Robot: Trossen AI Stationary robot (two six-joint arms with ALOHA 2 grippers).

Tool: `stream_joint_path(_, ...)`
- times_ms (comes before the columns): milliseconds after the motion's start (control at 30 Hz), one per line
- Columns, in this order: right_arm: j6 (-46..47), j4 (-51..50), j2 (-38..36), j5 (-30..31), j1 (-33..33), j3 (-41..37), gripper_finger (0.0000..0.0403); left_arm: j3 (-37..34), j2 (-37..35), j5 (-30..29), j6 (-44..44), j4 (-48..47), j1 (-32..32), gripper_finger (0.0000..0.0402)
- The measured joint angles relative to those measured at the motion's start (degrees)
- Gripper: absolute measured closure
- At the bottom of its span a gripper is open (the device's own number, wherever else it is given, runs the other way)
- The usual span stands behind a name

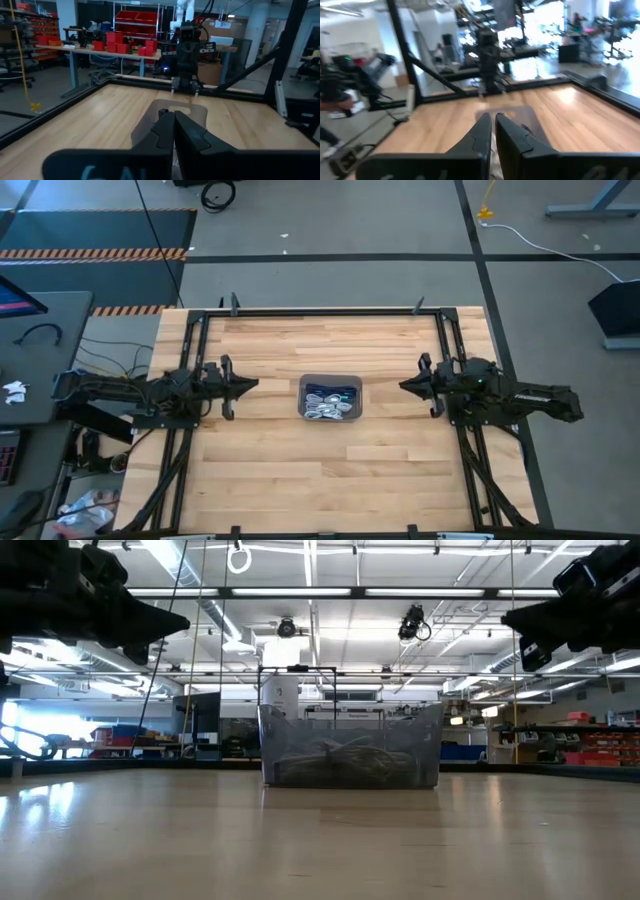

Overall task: Pick and place USB-C Cables
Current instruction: Return to Home Position

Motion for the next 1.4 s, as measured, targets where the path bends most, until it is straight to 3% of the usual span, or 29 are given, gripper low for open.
stream_joint_path(167, 0.9, -2.2, 0.0, 3.9, 0.0, 0.0, 0.0373, 0.0, 0.1, -0.1, 1.4, -1.2, 0.8, 0.0386)
stream_joint_path(1400, 0.7, -2.1, 0.0, 3.2, 0.0, 0.0, 0.0373, -0.1, 0.1, -0.1, 1.2, -2.0, 0.8, 0.0383)
